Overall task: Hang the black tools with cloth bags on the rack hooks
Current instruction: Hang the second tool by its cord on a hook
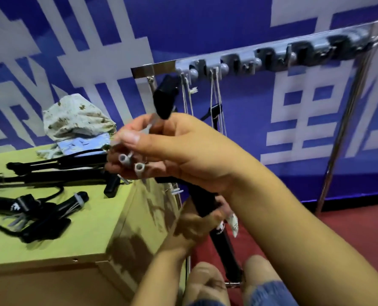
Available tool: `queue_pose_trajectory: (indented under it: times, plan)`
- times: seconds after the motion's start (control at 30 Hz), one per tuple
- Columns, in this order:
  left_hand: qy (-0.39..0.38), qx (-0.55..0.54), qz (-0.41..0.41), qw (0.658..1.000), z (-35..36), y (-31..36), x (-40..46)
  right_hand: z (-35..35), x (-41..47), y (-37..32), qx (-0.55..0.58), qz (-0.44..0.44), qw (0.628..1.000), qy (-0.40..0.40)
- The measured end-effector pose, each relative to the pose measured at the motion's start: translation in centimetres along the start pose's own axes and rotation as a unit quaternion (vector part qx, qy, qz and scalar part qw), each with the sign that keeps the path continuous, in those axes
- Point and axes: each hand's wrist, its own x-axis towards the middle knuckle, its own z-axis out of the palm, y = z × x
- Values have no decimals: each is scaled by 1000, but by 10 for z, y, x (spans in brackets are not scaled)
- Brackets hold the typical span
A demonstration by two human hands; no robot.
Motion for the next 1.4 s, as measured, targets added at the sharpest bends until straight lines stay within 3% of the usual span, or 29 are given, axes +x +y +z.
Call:
queue_pose_trajectory:
  times: [0.07,0.13,0.2,0.23,0.27,0.37,0.43,0.53,0.6,0.7,0.83,0.9,1.0,1.03,1.07,1.17,1.27,1.3,1.4]
  plan:
    - [66,-36,27,997,-5,1,13,-17,-16,-7,-38,14,999,12]
    - [136,-83,40,986,-17,0,23,-43,-33,-1,-174,16,978,115]
    - [171,-169,35,970,-29,8,32,-69,-46,23,-392,-6,881,266]
    - [172,-203,39,963,-33,18,35,-73,-51,37,-449,3,845,289]
    - [170,-222,42,959,-37,27,39,-73,-53,53,-462,20,848,257]
    - [165,-214,46,962,-46,53,50,-58,-52,92,-409,83,903,108]
    - [183,-200,51,961,-47,66,58,-51,-42,105,-454,59,878,137]
    - [181,-163,71,967,-51,80,63,-46,-22,111,-525,18,808,266]
    - [156,-109,84,978,-58,88,68,-45,-11,112,-496,5,814,303]
    - [125,-11,62,990,-72,100,75,-44,1,108,-419,-27,859,293]
    - [7,172,13,985,-118,115,94,-56,18,103,-305,-15,912,275]
    - [-9,327,-51,943,-168,116,116,-63,32,99,-266,-19,924,274]
    - [77,587,-178,786,-272,98,161,-72,53,95,-227,-15,940,255]
    - [101,631,-223,736,-300,88,173,-75,60,96,-217,-14,943,251]
    - [109,647,-264,707,-325,77,184,-78,67,97,-209,-17,946,246]
    - [88,627,-325,703,-371,31,211,-88,89,104,-182,-2,957,226]
    - [45,699,-325,636,-392,-14,238,-100,104,118,-169,11,963,211]
    - [49,725,-314,611,-396,-24,243,-101,104,120,-170,16,963,209]
    - [137,749,-280,584,-408,-38,257,-107,110,129,-176,26,963,204]
